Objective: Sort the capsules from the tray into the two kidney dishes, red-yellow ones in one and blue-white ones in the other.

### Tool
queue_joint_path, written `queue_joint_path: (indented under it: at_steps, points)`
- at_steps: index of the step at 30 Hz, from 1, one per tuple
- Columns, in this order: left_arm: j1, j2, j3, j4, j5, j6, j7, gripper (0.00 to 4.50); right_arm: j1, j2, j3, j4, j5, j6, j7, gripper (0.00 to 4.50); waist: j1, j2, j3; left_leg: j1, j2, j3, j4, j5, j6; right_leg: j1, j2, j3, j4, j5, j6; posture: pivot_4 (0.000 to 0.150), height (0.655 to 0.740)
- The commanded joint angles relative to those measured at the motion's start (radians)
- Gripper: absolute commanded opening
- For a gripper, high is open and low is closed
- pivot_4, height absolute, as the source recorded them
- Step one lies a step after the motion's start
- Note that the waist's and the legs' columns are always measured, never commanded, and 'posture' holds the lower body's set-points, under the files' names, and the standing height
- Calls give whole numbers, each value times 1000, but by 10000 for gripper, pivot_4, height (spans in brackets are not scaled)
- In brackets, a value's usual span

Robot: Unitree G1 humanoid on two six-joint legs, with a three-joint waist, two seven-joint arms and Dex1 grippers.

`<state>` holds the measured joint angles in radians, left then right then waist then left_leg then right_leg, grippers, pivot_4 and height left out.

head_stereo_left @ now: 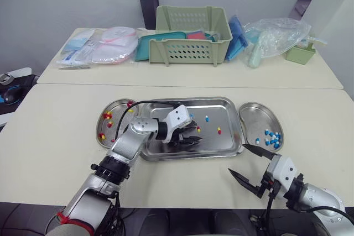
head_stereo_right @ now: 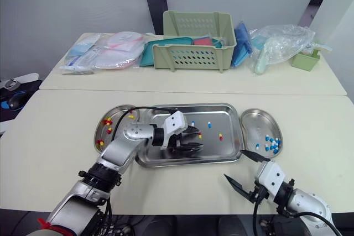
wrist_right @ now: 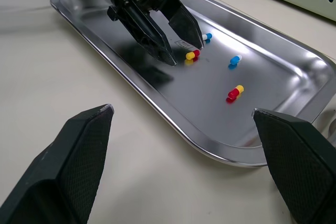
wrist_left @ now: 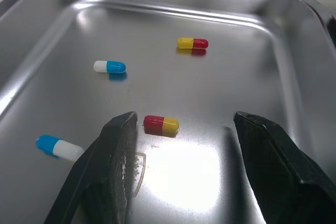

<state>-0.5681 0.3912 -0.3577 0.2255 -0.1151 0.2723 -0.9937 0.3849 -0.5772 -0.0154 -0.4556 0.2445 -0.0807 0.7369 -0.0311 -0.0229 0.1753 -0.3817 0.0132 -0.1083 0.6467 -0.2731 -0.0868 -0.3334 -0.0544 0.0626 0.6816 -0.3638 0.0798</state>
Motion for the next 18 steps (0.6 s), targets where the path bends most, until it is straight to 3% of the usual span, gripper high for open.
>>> queue_joint_path:
  at_steps: [1, 8, 11, 18]
  points:
    - [-26, -20, 2, 29, 18, -35, 2, 29960, 8, -3, -4, -55, -3, 10, -10, 45000, 0, 0, 0, 0, 0, 0, 0, 0, 0, 0, 0, 0, 0, 0, 0, 1500, 7400]
    - [-42, -50, -6, 79, 36, -36, -14, 29960, 6, -6, -9, -88, 3, 51, -20, 45000, 0, 0, 0, 0, 0, 0, 0, 0, 0, 0, 0, 0, 0, 0, 0, 1500, 7400]
    - [-43, -54, -12, 83, 43, -32, -21, 24421, 7, -8, -8, -100, 5, 65, -23, 45000, 0, 0, 0, 0, 0, 0, 0, 0, 0, 0, 0, 0, 0, 0, 0, 1500, 7400]
    - [-37, -58, -5, 89, 52, -31, -22, 3549, 8, -9, -14, -118, 8, 88, -24, 45000, 0, 0, 0, 0, 0, 0, 0, 0, 0, 0, 0, 0, 0, 0, 0, 1500, 7400]
